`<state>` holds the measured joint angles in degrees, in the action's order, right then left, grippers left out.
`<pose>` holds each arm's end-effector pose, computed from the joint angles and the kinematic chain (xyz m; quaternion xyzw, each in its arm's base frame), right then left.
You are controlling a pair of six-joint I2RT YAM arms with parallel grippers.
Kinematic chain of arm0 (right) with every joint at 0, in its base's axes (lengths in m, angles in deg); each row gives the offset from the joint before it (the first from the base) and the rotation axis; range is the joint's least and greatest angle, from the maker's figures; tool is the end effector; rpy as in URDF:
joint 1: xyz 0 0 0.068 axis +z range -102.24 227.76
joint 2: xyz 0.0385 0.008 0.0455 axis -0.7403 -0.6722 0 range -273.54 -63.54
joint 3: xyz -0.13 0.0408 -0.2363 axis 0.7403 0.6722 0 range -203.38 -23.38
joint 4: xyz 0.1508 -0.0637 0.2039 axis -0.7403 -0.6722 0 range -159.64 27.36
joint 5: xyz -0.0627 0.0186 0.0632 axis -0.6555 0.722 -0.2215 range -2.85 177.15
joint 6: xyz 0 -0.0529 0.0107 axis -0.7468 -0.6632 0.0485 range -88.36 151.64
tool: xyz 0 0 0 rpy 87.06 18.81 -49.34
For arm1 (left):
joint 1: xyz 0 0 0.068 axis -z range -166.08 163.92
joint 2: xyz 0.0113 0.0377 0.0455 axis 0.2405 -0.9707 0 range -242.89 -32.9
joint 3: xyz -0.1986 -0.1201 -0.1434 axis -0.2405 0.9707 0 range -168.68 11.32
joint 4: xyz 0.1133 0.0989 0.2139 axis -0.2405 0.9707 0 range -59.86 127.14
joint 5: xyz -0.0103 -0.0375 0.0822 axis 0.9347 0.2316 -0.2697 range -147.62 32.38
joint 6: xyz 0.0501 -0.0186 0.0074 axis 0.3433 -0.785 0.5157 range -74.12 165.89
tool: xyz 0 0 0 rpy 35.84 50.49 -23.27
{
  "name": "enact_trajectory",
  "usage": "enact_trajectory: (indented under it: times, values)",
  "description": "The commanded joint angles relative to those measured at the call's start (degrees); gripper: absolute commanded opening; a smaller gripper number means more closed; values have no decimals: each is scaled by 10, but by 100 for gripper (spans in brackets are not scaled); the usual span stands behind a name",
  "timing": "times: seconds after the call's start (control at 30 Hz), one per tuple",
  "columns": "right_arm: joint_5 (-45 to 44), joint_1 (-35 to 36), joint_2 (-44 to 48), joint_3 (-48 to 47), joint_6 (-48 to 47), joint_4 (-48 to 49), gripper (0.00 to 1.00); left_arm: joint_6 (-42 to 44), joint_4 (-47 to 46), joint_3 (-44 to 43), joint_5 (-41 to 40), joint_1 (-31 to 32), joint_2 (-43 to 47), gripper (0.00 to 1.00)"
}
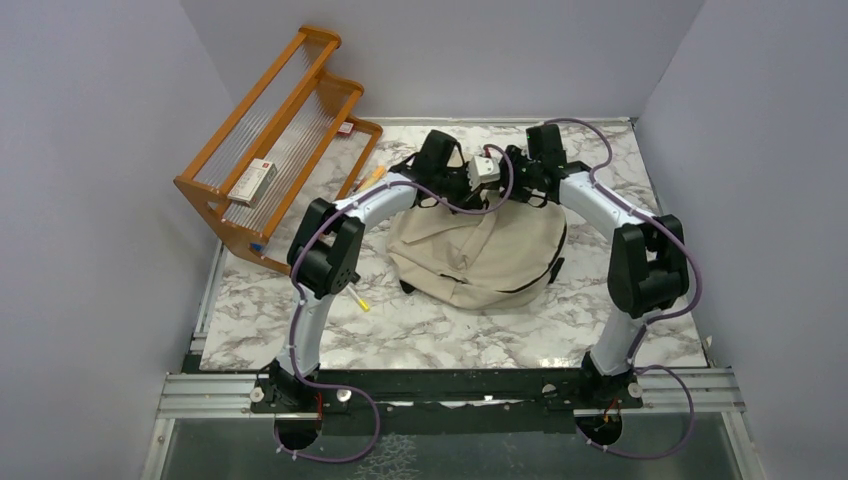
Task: Pack the student bag
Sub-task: Unzip the student bag at the center of the board.
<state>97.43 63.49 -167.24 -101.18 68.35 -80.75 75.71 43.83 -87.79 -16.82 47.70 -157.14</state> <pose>0.3905 0.1165 0.2411 0.1324 0.9079 0.2459 0.3126 0.3980 -0.2945 0.2187 0.5735 0.6391 -0.3282 0.3937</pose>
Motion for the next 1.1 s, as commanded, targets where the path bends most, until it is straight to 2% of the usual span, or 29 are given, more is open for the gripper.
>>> enact_trajectory:
  times: [0.0,0.13,0.33,0.5,1.07]
  values:
    - [-9,-5,-24,-26,4,-11,53,20,13,23,12,10,39,0]
    - [-9,-9,-36,-28,-1,-10,41,31,13,36,12,12,50,0]
    - [-13,-13,-48,-27,-8,-12,11,37,13,42,4,15,63,0]
    - [-15,-19,-44,-18,-6,3,1,41,15,64,-1,18,86,0]
    - [5,-52,-50,-27,-8,29,1,47,19,247,-44,41,200,0]
